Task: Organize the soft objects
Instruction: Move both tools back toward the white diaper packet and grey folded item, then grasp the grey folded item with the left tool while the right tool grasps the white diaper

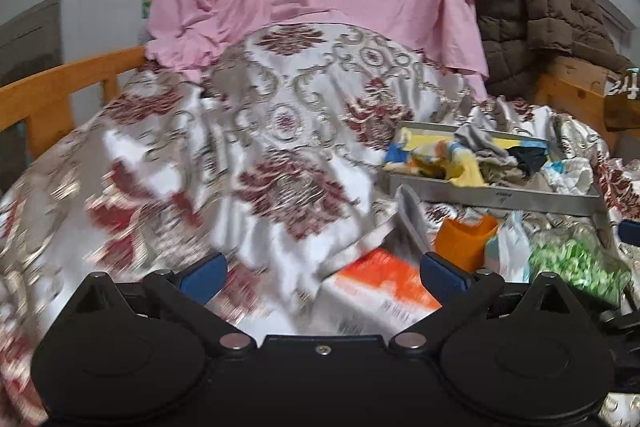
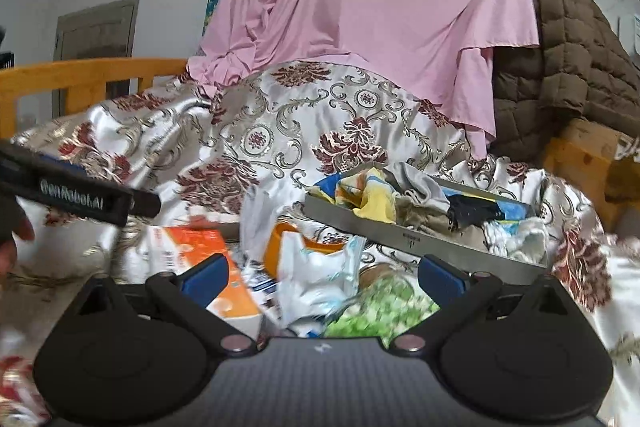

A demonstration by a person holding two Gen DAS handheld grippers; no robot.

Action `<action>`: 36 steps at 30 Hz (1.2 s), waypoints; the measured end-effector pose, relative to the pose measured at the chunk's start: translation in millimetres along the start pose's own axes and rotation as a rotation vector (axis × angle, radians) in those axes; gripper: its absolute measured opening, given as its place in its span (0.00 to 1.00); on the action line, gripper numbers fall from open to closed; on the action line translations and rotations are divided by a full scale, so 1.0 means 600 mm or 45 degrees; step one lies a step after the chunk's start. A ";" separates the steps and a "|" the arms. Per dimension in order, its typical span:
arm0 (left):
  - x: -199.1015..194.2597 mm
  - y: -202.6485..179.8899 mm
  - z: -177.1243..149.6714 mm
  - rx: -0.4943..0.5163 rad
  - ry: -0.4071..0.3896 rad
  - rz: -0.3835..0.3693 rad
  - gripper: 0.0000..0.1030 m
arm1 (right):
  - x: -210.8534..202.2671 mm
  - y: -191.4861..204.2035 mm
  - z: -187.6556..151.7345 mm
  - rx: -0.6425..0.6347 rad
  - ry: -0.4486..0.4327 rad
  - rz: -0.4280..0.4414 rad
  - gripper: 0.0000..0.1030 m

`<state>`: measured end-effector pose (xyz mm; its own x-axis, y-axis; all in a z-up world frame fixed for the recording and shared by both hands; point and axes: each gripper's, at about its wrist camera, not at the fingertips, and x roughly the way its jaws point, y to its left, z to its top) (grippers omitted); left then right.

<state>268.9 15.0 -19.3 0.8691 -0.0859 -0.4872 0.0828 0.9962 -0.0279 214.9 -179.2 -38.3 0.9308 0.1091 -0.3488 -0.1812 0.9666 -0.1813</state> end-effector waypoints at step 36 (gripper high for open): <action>0.213 -0.076 0.082 -0.007 0.220 -0.242 0.58 | 0.138 -0.010 -0.009 -0.039 0.132 0.094 0.86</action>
<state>400.1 -42.5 -37.2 0.7420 -0.2681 -0.6144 0.2336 0.9625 -0.1379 291.3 -177.0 -71.4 0.8770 0.1539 -0.4551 -0.2595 0.9490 -0.1791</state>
